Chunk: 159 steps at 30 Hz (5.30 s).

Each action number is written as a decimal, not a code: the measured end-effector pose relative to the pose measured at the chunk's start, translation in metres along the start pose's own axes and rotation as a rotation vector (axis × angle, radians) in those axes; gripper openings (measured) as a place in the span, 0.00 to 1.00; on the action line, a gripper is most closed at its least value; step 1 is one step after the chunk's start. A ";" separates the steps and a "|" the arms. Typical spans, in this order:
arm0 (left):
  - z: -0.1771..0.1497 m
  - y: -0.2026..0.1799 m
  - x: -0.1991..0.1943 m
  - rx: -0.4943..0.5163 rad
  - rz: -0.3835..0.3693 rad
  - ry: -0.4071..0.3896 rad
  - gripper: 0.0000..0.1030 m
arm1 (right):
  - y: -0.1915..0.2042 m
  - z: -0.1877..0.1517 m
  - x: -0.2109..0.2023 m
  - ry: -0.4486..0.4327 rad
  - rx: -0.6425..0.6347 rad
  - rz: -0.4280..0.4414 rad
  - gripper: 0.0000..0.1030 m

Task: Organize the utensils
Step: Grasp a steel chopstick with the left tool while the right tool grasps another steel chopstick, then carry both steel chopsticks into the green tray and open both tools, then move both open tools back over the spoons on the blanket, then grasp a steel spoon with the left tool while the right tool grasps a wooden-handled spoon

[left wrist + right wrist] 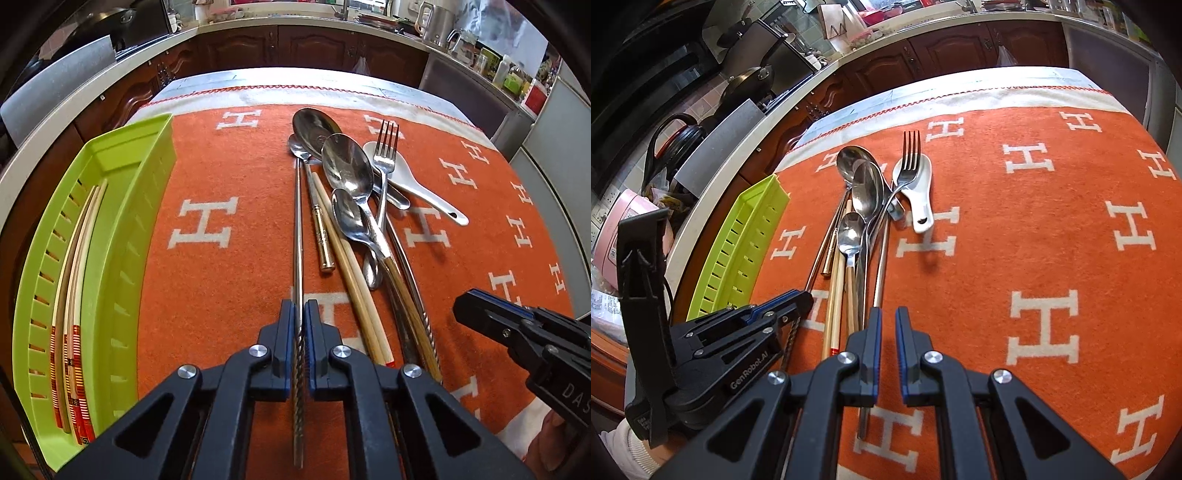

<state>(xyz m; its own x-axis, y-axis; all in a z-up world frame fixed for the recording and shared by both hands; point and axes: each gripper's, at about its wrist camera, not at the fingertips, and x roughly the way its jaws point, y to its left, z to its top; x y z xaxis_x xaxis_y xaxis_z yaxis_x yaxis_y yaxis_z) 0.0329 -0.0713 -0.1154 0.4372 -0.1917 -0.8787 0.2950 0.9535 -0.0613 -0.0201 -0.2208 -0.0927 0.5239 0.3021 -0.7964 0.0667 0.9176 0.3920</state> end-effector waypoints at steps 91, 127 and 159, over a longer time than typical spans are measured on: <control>-0.023 0.175 -0.100 -0.208 0.166 -0.171 0.51 | 0.199 0.041 0.084 0.223 0.012 0.164 0.07; 0.041 0.029 -0.075 -0.051 -0.133 -0.099 0.64 | 0.025 0.041 -0.048 -0.064 0.043 0.022 0.07; 0.041 0.031 -0.012 -0.113 -0.193 0.044 0.14 | 0.051 0.018 0.047 0.042 -0.298 -0.162 0.10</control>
<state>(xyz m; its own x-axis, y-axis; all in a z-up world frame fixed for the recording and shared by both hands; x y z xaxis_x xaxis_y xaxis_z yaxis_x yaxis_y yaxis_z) 0.0713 -0.0490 -0.0870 0.3436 -0.3657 -0.8650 0.2715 0.9204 -0.2813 0.0231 -0.1644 -0.1021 0.4914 0.1510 -0.8578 -0.1083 0.9878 0.1118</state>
